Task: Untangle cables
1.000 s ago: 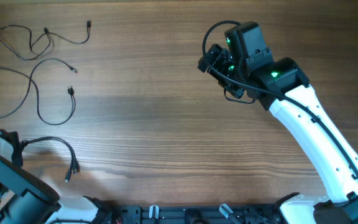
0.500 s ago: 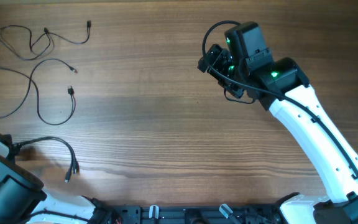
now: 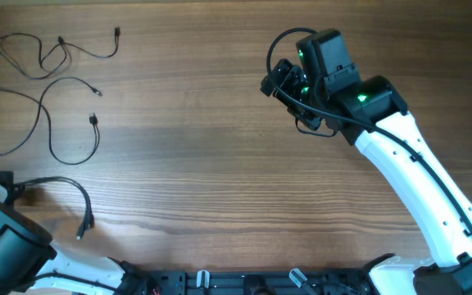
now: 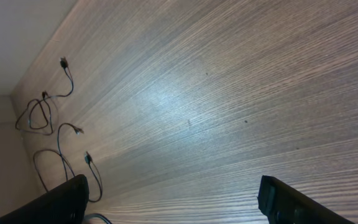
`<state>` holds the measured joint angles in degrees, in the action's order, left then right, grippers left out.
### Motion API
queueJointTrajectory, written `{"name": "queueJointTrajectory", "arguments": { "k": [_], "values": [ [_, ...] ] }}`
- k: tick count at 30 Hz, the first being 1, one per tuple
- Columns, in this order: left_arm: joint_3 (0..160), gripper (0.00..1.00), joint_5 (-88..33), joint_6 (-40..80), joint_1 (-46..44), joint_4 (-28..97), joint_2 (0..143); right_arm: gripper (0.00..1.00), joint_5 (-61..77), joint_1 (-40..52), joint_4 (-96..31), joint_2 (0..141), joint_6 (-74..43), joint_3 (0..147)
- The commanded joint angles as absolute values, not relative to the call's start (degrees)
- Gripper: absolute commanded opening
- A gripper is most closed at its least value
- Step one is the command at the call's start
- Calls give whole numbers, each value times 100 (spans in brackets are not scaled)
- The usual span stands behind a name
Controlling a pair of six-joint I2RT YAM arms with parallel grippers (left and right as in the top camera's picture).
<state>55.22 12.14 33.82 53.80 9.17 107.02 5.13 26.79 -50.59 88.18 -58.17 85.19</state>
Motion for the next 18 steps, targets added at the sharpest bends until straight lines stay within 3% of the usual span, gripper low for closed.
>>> {"name": "queueJointTrajectory", "arguments": {
  "k": [1, 3, 4, 8, 10, 11, 12, 14, 18],
  "values": [
    [5850, 4, 945, 3168, 5048, 1529, 10652, 89, 438, 2665, -5078, 8906, -5680, 8499],
    [6016, 6, 757, 3173, 4770, 1844, 10031, 96, 346, 2665, -5109, 8906, -5266, 8499],
    [6016, 12, 419, 3210, 4641, 1940, 9651, 100, 344, 2665, -5129, 8906, -5199, 8499],
    [6016, 13, -1369, 3710, 4248, 2729, 8261, 100, 346, 2665, -5166, 8906, -5183, 8499],
    [6016, 21, -2226, 3798, 3992, 3393, 7701, 100, 346, 2665, -5190, 8906, -5181, 8499],
    [6016, 27, -2473, 3798, 3863, 3780, 7498, 100, 346, 2665, -5225, 8903, -5157, 8499],
    [6014, 46, -2578, 3798, 3736, 4082, 7369, 100, 346, 2665, -5264, 8903, -5092, 8501],
    [6012, 100, -2593, 3793, 3315, 5028, 7188, 100, 351, 2663, -5365, 8849, -4928, 8501],
    [6010, 100, -2724, 3118, 2412, 6047, 7199, 100, 344, 2663, -5426, 8364, -4219, 8512]
  ]
}}
